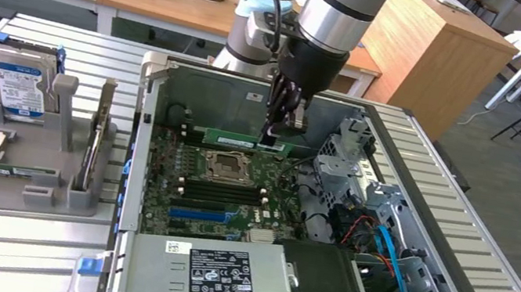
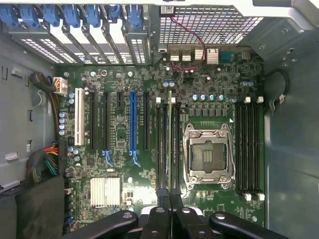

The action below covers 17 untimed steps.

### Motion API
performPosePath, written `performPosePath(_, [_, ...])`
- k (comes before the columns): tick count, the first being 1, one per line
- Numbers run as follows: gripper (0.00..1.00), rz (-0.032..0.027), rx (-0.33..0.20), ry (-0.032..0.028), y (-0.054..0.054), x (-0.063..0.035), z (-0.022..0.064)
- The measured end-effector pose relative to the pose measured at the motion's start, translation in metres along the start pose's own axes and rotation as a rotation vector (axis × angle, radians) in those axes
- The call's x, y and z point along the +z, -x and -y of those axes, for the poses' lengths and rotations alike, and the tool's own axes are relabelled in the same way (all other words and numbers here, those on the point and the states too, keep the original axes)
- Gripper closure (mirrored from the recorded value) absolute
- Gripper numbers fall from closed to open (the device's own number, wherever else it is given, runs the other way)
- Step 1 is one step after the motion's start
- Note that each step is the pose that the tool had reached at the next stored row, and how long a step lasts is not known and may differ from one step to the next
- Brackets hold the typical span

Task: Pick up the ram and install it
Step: 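Insert the ram into the slot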

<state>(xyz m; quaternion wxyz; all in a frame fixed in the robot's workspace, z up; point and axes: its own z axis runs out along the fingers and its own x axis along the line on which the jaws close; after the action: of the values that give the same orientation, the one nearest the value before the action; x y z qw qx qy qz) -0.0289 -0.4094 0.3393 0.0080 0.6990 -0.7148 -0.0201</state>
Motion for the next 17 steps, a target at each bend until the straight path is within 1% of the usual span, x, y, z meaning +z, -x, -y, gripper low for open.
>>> performPosePath(10, [0.89,0.0004,0.000,0.0000,0.0006,0.0005,0.0000])
performPosePath(17, [0.89,0.0003,0.000,0.0000,0.0075,0.0029,-0.0010])
